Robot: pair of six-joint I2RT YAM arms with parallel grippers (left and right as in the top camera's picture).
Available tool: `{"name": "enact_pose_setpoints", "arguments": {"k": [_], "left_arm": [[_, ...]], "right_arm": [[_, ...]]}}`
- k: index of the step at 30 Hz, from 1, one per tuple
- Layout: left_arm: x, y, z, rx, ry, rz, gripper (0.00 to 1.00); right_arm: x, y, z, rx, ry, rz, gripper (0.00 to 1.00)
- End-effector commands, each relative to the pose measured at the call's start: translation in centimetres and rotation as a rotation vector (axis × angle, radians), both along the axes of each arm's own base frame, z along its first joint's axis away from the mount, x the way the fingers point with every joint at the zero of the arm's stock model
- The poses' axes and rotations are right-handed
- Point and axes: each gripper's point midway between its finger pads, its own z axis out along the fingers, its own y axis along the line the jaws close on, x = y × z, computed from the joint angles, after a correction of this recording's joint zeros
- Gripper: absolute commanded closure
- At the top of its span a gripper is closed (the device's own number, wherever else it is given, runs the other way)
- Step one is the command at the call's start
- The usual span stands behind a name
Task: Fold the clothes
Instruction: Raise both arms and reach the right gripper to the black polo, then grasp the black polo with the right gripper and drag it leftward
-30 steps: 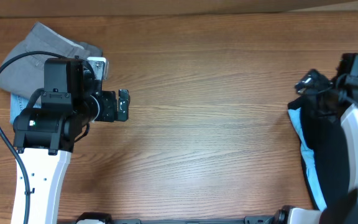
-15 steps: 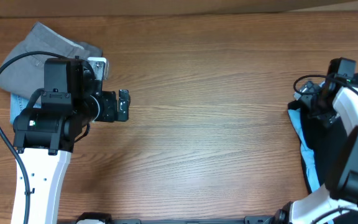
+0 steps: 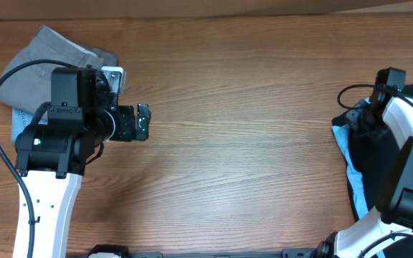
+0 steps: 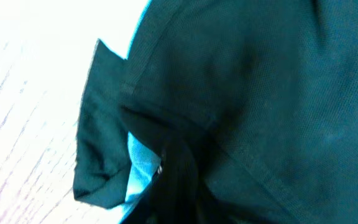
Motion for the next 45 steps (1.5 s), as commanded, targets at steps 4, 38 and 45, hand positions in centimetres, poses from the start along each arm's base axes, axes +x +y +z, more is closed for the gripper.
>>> {"name": "enact_pose_setpoints", "arguments": {"k": [4, 38, 45], "left_arm": [[0.2, -0.1, 1.1, -0.001, -0.032, -0.017, 0.00], [0.5, -0.1, 0.7, -0.002, -0.020, -0.014, 0.00], [0.7, -0.1, 0.3, -0.001, -0.005, -0.015, 0.00]], "right_arm": [[2.6, -1.4, 4.0, -0.040, -0.074, -0.012, 0.95], [4.8, 0.9, 8.6, 0.377, -0.432, 0.404, 0.95], [4.6, 1.6, 8.4, 0.387, -0.413, 0.414, 0.94]]}}
